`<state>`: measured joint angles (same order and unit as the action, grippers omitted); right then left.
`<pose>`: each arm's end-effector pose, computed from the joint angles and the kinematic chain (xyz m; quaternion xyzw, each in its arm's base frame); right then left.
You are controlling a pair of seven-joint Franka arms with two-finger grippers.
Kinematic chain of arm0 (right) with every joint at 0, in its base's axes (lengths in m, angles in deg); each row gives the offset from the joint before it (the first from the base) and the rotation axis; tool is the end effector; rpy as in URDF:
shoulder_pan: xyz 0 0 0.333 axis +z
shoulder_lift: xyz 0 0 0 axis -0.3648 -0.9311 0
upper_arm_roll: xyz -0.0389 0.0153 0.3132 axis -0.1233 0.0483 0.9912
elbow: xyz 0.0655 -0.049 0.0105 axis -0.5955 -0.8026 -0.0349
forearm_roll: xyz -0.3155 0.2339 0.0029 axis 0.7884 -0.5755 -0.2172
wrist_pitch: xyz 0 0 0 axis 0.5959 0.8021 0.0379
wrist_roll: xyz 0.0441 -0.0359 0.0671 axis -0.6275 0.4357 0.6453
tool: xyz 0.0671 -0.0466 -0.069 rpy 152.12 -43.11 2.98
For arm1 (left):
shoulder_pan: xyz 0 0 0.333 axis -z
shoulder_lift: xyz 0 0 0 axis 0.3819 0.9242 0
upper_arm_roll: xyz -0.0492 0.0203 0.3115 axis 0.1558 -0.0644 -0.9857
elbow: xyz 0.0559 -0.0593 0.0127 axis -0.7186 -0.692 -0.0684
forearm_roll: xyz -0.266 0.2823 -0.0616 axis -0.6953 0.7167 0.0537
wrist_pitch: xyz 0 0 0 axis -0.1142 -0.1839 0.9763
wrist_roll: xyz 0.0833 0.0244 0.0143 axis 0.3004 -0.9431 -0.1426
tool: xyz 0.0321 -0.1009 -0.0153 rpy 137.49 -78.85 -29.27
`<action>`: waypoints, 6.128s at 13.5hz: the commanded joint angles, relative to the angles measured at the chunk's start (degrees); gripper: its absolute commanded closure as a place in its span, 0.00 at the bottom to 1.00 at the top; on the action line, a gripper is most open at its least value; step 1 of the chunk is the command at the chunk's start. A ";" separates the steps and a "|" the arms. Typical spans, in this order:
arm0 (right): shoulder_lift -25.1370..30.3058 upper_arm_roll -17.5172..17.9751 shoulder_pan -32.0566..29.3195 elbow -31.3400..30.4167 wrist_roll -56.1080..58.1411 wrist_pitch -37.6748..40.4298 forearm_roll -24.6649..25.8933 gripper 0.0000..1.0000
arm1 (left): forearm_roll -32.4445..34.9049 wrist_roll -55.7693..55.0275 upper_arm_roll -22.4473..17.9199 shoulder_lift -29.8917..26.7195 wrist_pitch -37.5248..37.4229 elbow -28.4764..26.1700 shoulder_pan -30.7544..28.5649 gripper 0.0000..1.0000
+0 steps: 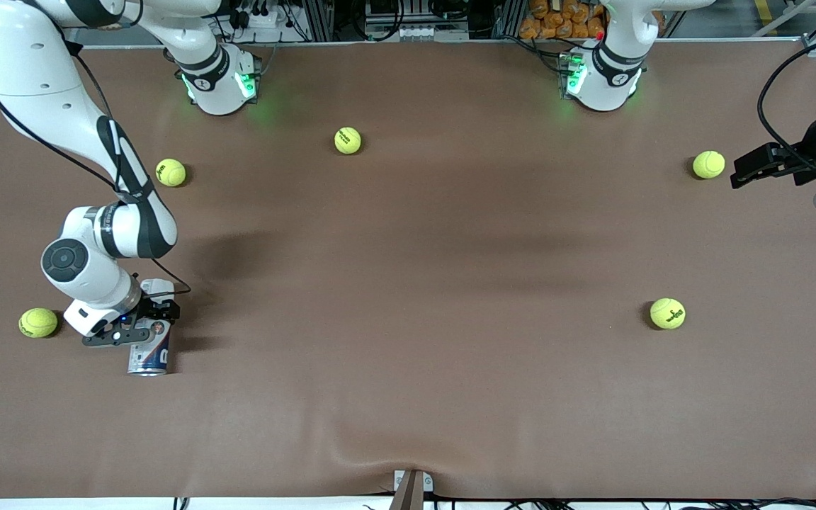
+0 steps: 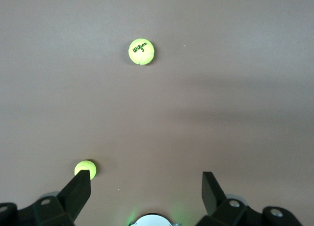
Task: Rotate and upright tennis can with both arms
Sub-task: 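Lift and carry the can with the right gripper to table center, then release the can on its side and withdraw the right gripper, then reach the left gripper to the can's end and grasp it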
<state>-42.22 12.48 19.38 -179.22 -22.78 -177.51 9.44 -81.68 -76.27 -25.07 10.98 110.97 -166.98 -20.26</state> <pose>0.6379 -0.0487 0.1886 0.9927 0.0906 0.0465 0.0646 0.5498 -0.0100 0.6125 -0.9984 -0.0199 0.0528 0.0034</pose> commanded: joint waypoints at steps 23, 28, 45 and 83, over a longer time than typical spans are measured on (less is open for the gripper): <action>-6.87 4.40 47.55 12.61 29.86 -0.10 0.67 0.00 | 1.02 -0.36 0.35 0.05 0.04 -0.44 -0.53 0.00; -5.12 4.40 47.46 15.07 29.77 1.04 0.67 0.00 | 0.93 0.16 0.18 0.40 0.22 -0.52 -0.96 0.00; 13.08 4.14 12.59 36.76 32.41 47.43 -3.91 0.00 | -24.63 2.98 0.70 11.99 -1.19 -3.68 -1.58 0.00; 41.12 -3.42 4.31 11.90 -1.25 59.93 -9.44 0.00 | -79.92 45.87 20.22 37.13 46.89 -21.35 6.77 0.00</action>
<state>-2.40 10.01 22.54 -166.76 -23.76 -118.51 0.79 -159.04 -31.50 -5.81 47.63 157.30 -188.39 -13.32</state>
